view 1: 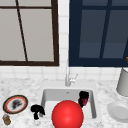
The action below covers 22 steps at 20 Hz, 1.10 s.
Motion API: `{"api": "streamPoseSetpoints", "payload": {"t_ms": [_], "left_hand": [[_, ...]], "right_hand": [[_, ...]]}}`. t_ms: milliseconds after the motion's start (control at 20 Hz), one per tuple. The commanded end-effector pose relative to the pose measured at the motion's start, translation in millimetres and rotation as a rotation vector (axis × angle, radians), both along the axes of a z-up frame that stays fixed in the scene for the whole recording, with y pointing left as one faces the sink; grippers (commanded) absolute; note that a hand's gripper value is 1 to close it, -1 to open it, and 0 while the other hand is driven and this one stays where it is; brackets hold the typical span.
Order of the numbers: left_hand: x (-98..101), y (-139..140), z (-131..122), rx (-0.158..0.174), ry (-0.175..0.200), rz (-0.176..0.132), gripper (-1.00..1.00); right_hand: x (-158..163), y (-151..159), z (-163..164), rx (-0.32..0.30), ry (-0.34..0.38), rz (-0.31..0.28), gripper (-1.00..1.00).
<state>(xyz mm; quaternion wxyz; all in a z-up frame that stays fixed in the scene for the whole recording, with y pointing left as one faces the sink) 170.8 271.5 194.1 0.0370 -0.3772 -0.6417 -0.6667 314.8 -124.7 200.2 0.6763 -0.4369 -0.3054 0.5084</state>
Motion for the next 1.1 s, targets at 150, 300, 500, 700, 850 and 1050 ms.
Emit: {"api": "streamPoseSetpoints", "payload": {"t_ms": [150,300,500,700,850,1050], "left_hand": [[0.0,0.0,0.0,0.000,0.000,0.000,0.00],[0.0,0.0,0.0,0.000,0.000,0.000,0.00],[0.0,0.0,0.0,0.000,0.000,0.000,0.00],[0.0,0.0,0.0,0.000,0.000,0.000,0.00],[0.0,0.0,0.0,0.000,0.000,0.000,0.00],[0.0,0.0,0.0,0.000,0.000,0.000,0.00]], "right_hand": [[-17.3,33.3,-29.0,0.014,-0.017,0.109,1.00],[-17.1,44.1,-54.1,-0.011,-0.033,0.156,1.00],[-11.6,51.1,-85.1,0.001,-0.018,0.202,1.00],[-4.9,61.1,-119.8,0.052,-0.014,0.251,1.00],[2.9,68.9,-145.3,0.062,-0.016,0.270,1.00],[35.6,76.1,-175.6,0.065,-0.011,0.232,1.00]]}}
